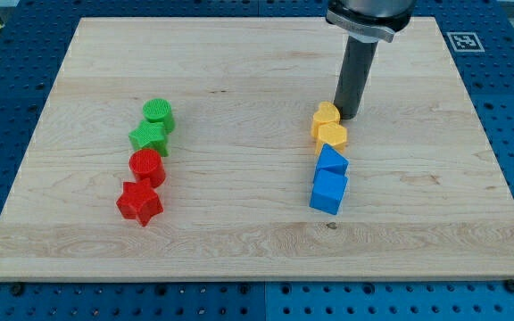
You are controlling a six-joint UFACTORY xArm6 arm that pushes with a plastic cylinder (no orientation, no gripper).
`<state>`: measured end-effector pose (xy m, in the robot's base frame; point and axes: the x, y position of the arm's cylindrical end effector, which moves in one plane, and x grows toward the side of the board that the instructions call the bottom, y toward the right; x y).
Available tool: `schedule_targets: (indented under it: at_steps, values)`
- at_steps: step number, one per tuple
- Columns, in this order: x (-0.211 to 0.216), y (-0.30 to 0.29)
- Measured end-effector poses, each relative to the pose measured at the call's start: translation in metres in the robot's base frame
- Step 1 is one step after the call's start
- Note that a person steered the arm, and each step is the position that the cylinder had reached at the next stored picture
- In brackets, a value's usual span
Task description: Move the green blocks to the top left side of the red blocks
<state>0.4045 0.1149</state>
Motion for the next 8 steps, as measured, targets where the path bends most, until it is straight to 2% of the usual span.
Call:
schedule_targets:
  at_steps: [1,2,3,4,6,7,8]
  values:
    - [0.000,0.000]
    - [-0.043,-0.006]
    - [-0.078,-0.054]
    - [-0.066,-0.104]
    - [0.019,-0.114]
    - [0.039,-0.138]
    - [0.040,-0.143]
